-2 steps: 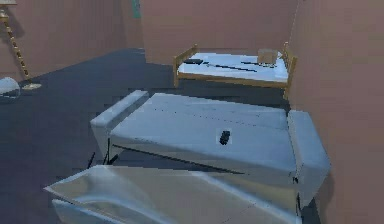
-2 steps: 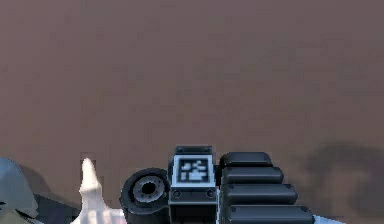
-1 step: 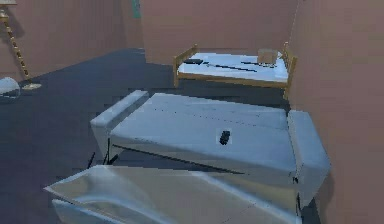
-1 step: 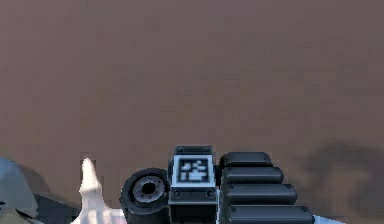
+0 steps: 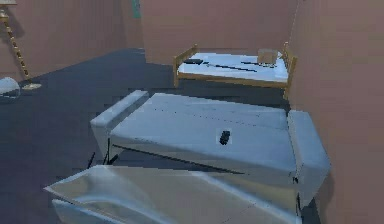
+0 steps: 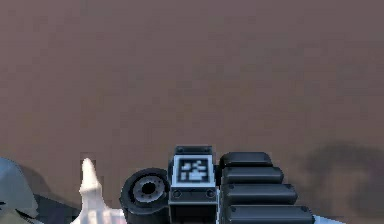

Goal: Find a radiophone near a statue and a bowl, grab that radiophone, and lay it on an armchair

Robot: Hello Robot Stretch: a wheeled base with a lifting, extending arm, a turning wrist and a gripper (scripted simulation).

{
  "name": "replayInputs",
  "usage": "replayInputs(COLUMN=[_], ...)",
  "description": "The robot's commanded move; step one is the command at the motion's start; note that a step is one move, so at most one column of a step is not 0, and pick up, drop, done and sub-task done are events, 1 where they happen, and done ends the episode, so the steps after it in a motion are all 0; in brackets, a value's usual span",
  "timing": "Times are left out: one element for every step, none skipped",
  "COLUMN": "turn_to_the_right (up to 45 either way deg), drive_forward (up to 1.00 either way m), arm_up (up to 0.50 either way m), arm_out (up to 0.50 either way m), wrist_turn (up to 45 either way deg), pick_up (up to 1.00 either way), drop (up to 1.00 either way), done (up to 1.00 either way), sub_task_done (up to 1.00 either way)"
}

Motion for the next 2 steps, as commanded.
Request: replayInputs(turn_to_the_right=[45.0,45.0], drive_forward=[0.00,0.00], arm_up=[0.00,0.00], arm_out=[0.00,0.00], wrist_turn=[0.0,0.0], pick_up=[0.00,0.00], drop=[0.00,0.00], done=[0.00,0.00], sub_task_done=[0.00,0.00])
